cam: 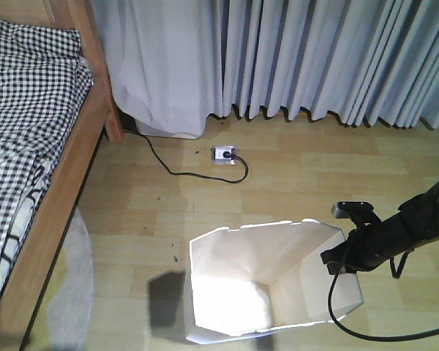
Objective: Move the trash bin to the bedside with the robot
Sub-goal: 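Carry the bin in the right gripper toward the bed and curtains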
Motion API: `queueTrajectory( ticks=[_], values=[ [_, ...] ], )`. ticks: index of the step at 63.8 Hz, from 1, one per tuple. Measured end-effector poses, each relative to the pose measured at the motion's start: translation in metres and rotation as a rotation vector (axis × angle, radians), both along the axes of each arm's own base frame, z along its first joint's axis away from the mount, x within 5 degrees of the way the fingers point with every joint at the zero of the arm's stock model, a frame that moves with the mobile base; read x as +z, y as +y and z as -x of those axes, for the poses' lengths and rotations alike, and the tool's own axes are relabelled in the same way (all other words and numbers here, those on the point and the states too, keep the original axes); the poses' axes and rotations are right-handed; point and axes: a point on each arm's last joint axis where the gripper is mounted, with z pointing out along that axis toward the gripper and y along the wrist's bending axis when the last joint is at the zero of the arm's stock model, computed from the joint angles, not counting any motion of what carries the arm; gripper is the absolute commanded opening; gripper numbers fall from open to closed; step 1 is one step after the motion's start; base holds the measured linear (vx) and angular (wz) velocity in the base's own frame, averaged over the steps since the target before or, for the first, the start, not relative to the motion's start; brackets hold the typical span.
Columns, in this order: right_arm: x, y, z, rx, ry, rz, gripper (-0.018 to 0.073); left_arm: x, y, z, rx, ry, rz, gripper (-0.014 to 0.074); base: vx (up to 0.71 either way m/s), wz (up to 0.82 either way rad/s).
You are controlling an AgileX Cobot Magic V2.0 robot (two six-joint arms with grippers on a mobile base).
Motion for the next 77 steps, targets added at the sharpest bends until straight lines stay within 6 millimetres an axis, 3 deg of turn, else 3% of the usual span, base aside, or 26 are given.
queueTrajectory(
  ticks=[77],
  values=[
    [-0.0001, -0.0002, -0.0001, 0.000, 0.000, 0.002, -0.0005, 0.0000, 0.0000, 0.0000, 0.000, 0.000, 0.000, -0.0006, 0.18, -0.02]
  ],
)
